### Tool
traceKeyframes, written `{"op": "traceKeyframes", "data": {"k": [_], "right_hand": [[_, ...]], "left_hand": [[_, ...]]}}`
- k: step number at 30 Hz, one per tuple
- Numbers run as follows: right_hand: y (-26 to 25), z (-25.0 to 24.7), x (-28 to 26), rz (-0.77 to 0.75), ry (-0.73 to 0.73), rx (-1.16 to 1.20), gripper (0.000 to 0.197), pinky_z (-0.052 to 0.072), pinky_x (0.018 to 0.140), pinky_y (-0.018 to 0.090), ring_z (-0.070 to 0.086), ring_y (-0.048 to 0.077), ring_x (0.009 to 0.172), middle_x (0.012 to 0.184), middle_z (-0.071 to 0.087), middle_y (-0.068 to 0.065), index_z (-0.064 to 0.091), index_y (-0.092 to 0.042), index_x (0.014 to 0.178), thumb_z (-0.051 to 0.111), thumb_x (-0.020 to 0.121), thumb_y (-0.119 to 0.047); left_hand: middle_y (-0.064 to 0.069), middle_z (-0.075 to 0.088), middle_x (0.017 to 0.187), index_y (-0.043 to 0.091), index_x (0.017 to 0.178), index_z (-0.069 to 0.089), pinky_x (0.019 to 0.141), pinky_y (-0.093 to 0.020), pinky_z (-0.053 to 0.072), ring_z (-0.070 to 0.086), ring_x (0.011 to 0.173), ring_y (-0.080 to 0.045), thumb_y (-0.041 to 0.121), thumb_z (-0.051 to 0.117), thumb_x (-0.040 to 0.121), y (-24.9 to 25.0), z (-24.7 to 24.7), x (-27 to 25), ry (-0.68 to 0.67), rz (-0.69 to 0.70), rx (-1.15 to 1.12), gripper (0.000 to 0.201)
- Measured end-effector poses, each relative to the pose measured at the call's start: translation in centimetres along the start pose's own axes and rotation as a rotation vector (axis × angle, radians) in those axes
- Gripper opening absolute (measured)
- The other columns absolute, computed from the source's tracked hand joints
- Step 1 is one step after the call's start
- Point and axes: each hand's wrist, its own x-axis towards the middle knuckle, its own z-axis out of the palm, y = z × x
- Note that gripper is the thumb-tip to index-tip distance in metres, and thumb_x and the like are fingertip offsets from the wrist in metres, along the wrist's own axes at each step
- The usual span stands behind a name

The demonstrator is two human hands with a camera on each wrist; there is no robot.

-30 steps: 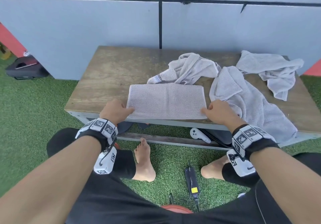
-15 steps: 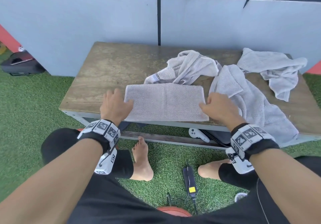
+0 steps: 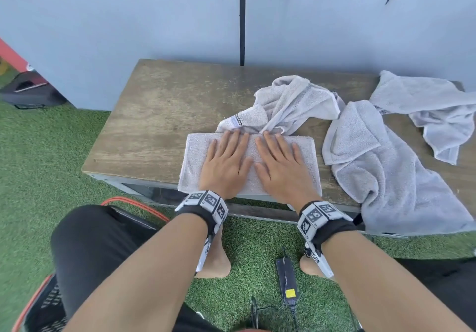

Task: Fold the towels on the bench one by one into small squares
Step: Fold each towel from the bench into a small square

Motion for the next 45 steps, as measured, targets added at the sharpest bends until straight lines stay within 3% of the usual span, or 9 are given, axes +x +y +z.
{"op": "traceKeyframes", "data": {"k": [9, 23, 29, 31, 33, 35, 37, 42, 45], "right_hand": [[1.2, -0.2, 0.0, 0.096, 0.008, 0.004, 0.065, -0.001, 0.124, 0.047, -0.009, 0.014, 0.154, 0.167, -0.008, -0.010, -0.002, -0.033, 0.159, 0.016, 0.101, -0.055], [4.1, -0.4, -0.6, 0.200, 0.032, 0.033, 0.058, 0.000, 0.124, 0.045, -0.008, 0.013, 0.154, 0.166, -0.007, -0.017, -0.003, -0.031, 0.159, 0.013, 0.104, -0.045], [3.5, -1.0, -0.4, 0.221, -0.052, -0.016, 0.060, -0.001, 0.124, 0.050, -0.010, 0.016, 0.154, 0.166, -0.011, -0.013, -0.007, -0.027, 0.159, 0.008, 0.104, -0.046], [2.9, -1.3, -0.4, 0.236, -0.065, -0.055, 0.061, 0.001, 0.123, 0.052, -0.005, 0.020, 0.154, 0.168, -0.005, -0.006, -0.002, -0.022, 0.159, 0.011, 0.104, -0.045], [1.7, -1.7, -0.7, 0.214, 0.001, -0.126, 0.061, 0.005, 0.123, 0.054, 0.004, 0.024, 0.154, 0.167, 0.008, 0.005, 0.011, -0.013, 0.158, 0.020, 0.104, -0.039], [0.1, -2.2, -1.0, 0.132, 0.062, -0.128, 0.061, 0.007, 0.123, 0.054, 0.006, 0.026, 0.154, 0.166, 0.015, 0.012, 0.020, -0.009, 0.156, 0.027, 0.102, -0.037], [-1.7, -2.2, -1.1, 0.016, 0.006, -0.058, 0.063, 0.004, 0.124, 0.053, -0.003, 0.023, 0.155, 0.167, 0.006, 0.009, 0.013, -0.013, 0.158, 0.024, 0.102, -0.041], [-4.1, -0.3, -0.9, 0.002, -0.249, -0.028, 0.065, -0.013, 0.121, 0.053, -0.034, 0.020, 0.146, 0.159, -0.036, 0.001, -0.021, -0.031, 0.155, 0.007, 0.102, -0.055], [-3.9, -0.5, -0.7, -0.010, -0.296, -0.009, 0.064, -0.016, 0.120, 0.053, -0.037, 0.020, 0.144, 0.157, -0.040, 0.000, -0.024, -0.033, 0.153, 0.008, 0.102, -0.055]], "left_hand": [[0.010, -0.007, 0.168, 0.028, 0.160, -0.001, 0.126, -0.041, -0.002, -0.011, 0.154, -0.011, 0.046, 0.012, 0.106, -2.9, -0.2, -0.1, 0.033, -0.080, -0.004, 0.059], [0.009, -0.003, 0.168, 0.025, 0.161, 0.002, 0.125, -0.043, -0.004, -0.009, 0.154, -0.011, 0.046, 0.011, 0.105, -6.0, -1.2, -1.2, 0.042, -0.232, -0.024, 0.060], [0.005, -0.009, 0.168, 0.023, 0.160, -0.005, 0.124, -0.048, -0.006, -0.012, 0.154, -0.015, 0.057, 0.007, 0.102, -7.1, -2.1, -1.9, -0.028, -0.409, -0.057, 0.068], [0.000, -0.009, 0.168, 0.017, 0.160, -0.003, 0.124, -0.049, -0.005, -0.010, 0.154, -0.018, 0.061, 0.008, 0.101, -6.7, -2.5, -2.0, -0.063, -0.487, -0.050, 0.075], [-0.008, 0.003, 0.168, 0.009, 0.159, 0.009, 0.123, -0.050, 0.004, 0.001, 0.155, -0.025, 0.063, 0.015, 0.101, -5.9, -3.1, -2.3, -0.032, -0.548, -0.035, 0.080], [-0.015, 0.031, 0.157, 0.003, 0.149, 0.032, 0.117, -0.050, 0.024, 0.026, 0.146, -0.031, 0.059, 0.030, 0.100, -5.0, -3.9, -2.6, 0.064, -0.570, 0.000, 0.075], [-0.014, 0.045, 0.139, 0.001, 0.137, 0.043, 0.106, -0.047, 0.036, 0.041, 0.130, -0.031, 0.057, 0.043, 0.096, -4.1, -4.6, -2.8, 0.117, -0.594, 0.009, 0.069], [-0.020, 0.044, 0.137, -0.002, 0.129, 0.050, 0.106, -0.046, 0.036, 0.040, 0.130, -0.035, 0.052, 0.051, 0.095, -3.3, -5.8, -3.2, 0.032, -0.683, -0.084, 0.064], [-0.023, 0.051, 0.128, 0.005, 0.087, 0.055, 0.100, -0.046, 0.040, 0.046, 0.122, -0.038, 0.039, 0.055, 0.094, -3.7, -6.0, -2.9, -0.026, -0.627, -0.227, 0.035]]}}
